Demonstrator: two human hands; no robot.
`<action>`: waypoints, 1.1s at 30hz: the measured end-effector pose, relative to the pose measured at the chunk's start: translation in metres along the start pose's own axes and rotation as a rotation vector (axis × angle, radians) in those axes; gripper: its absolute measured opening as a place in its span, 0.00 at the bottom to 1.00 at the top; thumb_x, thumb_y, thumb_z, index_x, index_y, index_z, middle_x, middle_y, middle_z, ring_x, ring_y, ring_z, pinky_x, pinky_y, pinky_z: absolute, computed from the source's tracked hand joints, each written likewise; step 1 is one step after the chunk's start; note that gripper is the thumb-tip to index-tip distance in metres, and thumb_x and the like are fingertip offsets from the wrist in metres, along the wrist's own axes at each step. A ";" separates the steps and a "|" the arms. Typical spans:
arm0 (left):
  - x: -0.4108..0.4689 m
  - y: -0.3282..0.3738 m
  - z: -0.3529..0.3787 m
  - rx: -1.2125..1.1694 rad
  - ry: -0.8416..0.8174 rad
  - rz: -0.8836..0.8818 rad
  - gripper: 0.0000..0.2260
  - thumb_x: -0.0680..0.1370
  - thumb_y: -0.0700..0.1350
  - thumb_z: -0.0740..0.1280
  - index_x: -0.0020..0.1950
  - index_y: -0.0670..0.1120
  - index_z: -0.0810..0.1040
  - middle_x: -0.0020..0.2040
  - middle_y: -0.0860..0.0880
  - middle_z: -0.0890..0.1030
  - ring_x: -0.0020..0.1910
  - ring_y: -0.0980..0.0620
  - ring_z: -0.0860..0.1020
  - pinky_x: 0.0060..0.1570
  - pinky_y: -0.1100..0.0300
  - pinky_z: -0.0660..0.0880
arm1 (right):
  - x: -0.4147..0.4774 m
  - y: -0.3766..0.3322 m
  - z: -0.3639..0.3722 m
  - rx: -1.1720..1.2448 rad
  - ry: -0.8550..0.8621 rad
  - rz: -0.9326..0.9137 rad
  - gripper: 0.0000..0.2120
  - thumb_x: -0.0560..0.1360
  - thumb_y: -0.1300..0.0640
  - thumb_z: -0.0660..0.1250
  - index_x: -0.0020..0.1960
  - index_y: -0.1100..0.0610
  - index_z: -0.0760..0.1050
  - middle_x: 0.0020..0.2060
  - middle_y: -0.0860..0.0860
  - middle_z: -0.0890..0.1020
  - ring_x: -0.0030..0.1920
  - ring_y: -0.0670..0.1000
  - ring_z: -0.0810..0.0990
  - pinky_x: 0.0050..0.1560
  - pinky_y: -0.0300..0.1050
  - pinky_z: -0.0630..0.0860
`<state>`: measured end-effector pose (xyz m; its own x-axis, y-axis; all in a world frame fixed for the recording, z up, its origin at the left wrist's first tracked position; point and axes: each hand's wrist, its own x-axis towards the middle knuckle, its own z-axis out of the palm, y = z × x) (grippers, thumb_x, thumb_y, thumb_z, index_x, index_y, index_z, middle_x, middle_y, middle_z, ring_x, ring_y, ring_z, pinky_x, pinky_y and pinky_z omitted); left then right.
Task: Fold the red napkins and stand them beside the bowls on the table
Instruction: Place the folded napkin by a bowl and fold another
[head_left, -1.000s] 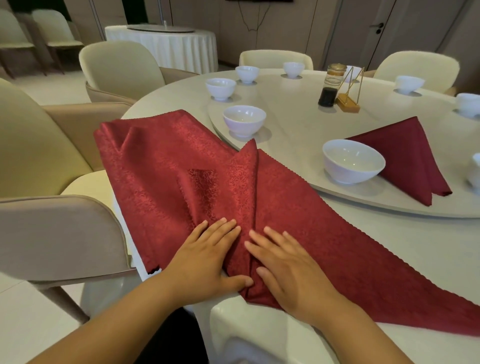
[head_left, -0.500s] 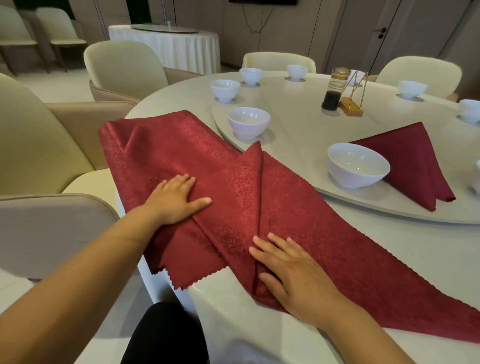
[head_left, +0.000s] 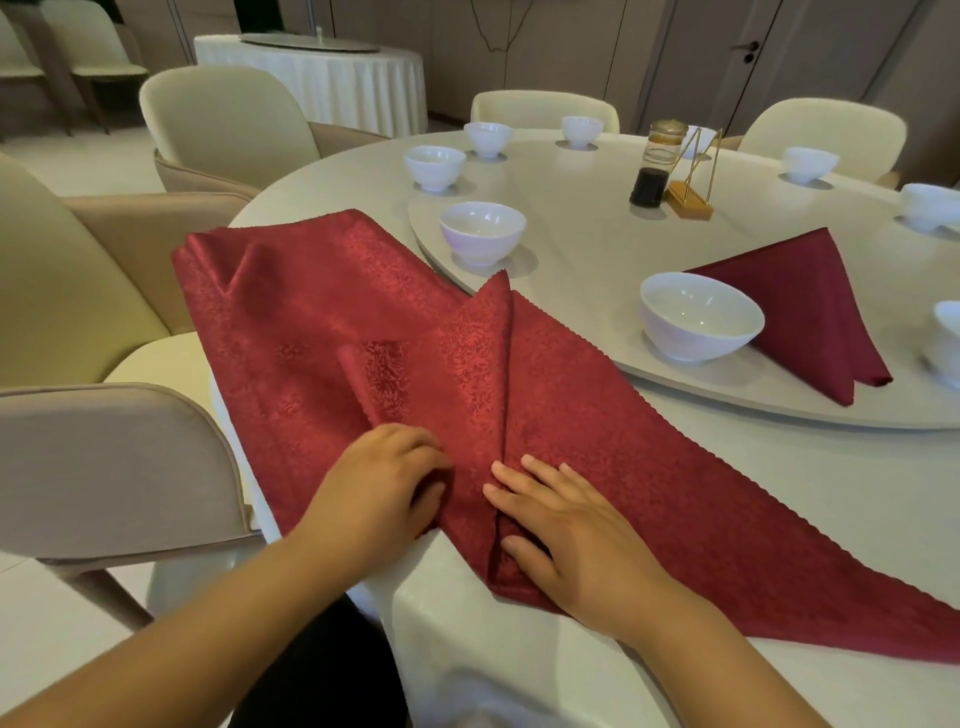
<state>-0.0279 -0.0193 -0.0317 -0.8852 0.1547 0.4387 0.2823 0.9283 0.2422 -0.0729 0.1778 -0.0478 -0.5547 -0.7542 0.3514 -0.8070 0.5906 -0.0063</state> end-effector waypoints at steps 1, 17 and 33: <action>-0.005 0.005 0.003 -0.011 0.025 -0.009 0.16 0.67 0.51 0.59 0.40 0.46 0.83 0.41 0.49 0.82 0.45 0.55 0.72 0.46 0.59 0.76 | 0.000 0.000 -0.001 0.004 -0.001 -0.008 0.24 0.80 0.46 0.43 0.57 0.46 0.77 0.57 0.42 0.79 0.58 0.47 0.78 0.53 0.50 0.75; -0.047 0.045 0.014 -0.174 0.178 0.131 0.10 0.69 0.49 0.65 0.33 0.47 0.82 0.35 0.54 0.80 0.38 0.61 0.73 0.34 0.67 0.70 | -0.002 -0.019 -0.017 0.107 0.035 0.150 0.19 0.67 0.49 0.55 0.48 0.51 0.81 0.49 0.48 0.83 0.48 0.46 0.82 0.50 0.50 0.77; -0.046 0.046 0.015 -0.193 0.265 0.142 0.28 0.79 0.61 0.52 0.32 0.48 0.82 0.45 0.56 0.72 0.40 0.60 0.73 0.36 0.67 0.70 | -0.114 0.057 -0.061 0.029 -0.214 0.664 0.48 0.61 0.29 0.27 0.74 0.49 0.53 0.73 0.45 0.50 0.73 0.44 0.47 0.66 0.34 0.38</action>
<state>0.0201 0.0218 -0.0539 -0.7126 0.1607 0.6830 0.4825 0.8190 0.3107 -0.0430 0.3154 -0.0311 -0.9577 -0.2784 0.0728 -0.2872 0.9404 -0.1821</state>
